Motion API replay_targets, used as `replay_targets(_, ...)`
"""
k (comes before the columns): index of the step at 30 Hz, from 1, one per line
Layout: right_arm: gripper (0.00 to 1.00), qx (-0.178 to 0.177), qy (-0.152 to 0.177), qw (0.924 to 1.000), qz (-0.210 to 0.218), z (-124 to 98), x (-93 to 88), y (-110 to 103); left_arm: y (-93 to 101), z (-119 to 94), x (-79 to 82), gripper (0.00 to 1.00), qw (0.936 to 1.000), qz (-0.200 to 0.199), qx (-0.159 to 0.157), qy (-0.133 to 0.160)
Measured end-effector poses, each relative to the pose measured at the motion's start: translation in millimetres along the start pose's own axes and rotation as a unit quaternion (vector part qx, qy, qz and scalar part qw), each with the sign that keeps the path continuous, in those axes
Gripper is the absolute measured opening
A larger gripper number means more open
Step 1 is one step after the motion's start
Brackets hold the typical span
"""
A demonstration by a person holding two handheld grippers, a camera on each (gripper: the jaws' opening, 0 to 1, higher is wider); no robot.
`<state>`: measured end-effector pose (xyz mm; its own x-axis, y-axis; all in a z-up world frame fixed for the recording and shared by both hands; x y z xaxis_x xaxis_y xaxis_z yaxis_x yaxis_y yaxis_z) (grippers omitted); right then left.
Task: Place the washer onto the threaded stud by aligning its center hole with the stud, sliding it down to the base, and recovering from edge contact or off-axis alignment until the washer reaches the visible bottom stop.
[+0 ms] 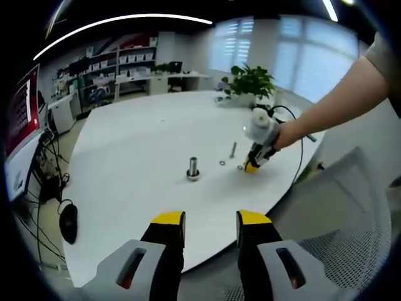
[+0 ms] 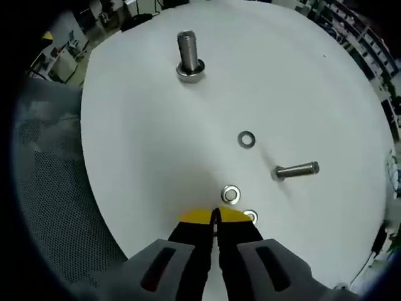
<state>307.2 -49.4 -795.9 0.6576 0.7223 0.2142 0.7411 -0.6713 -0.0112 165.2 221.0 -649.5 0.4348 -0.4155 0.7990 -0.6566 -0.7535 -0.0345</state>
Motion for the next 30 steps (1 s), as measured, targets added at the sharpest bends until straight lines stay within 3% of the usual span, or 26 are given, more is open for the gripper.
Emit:
replay_targets(3, 0.04, 0.024, -0.021, 0.9995, 0.006, 0.0, 2.5, 3.3, -0.6, 0.0, -0.9, 0.31, 1.0000, -0.002, 0.002, -0.002)
replay_targets(5, 0.05, 0.037, -0.019, 0.9983, 0.040, -0.4, 1.3, 3.5, -1.0, -0.1, -1.5, 0.30, 1.0000, -0.004, 0.003, -0.003)
replay_targets(7, 0.05, 0.034, -0.019, 0.9986, 0.036, -0.9, 0.6, 3.2, -1.0, 0.4, -2.4, 0.30, 1.0000, -0.003, 0.002, -0.007)
replay_targets(10, 0.05, 0.024, -0.008, 0.9995, -0.021, -1.3, 0.1, -1.1, -0.2, 0.8, -2.5, 0.30, 1.0000, -0.002, -0.001, -0.008)
replay_targets(12, 0.08, 0.029, -0.011, 0.9994, -0.012, -2.4, -0.7, -3.4, -0.1, 0.6, -2.9, 0.30, 1.0000, -0.001, 0.000, -0.009)
replay_targets(15, 0.22, 0.013, -0.016, 0.9998, -0.002, -6.0, -6.8, -0.2, 0.1, 0.7, -3.7, 0.30, 0.9999, -0.001, -0.001, -0.011)
replay_targets(20, 0.21, 0.007, -0.038, 0.9992, -0.009, -7.8, -27.1, 2.7, -0.8, -0.5, -1.6, 0.31, 1.0000, -0.001, 0.003, -0.004)
replay_targets(21, 0.21, 0.006, -0.029, 0.9993, -0.023, -8.1, -26.7, 3.7, -1.0, -0.9, -1.3, 0.31, 1.0000, -0.002, 0.004, -0.002)
replay_targets(25, 0.21, 0.008, -0.025, 0.9997, -0.003, -8.3, -28.6, 4.7, -1.0, -0.6, -1.2, 0.31, 1.0000, -0.002, 0.004, -0.002)
replay_targets(30, 0.21, 0.005, -0.038, 0.9993, 0.003, -6.3, -25.6, 4.5, -0.1, -0.1, 0.3, 0.30, 1.0000, 0.001, 0.000, 0.001)
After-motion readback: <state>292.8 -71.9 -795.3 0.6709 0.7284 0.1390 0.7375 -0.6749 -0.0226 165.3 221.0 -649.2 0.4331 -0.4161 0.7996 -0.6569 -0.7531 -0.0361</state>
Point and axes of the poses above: the point that each gripper's makers call its tool centre point, and the gripper's own axes: z roughly forward along the fingers, y roughly to its right, x roughly out of its top, the point moved 5 cm from there along -z, roughly backward along the fingers, and after that the axes turned 12 degrees about z, right-handed, at the moved point
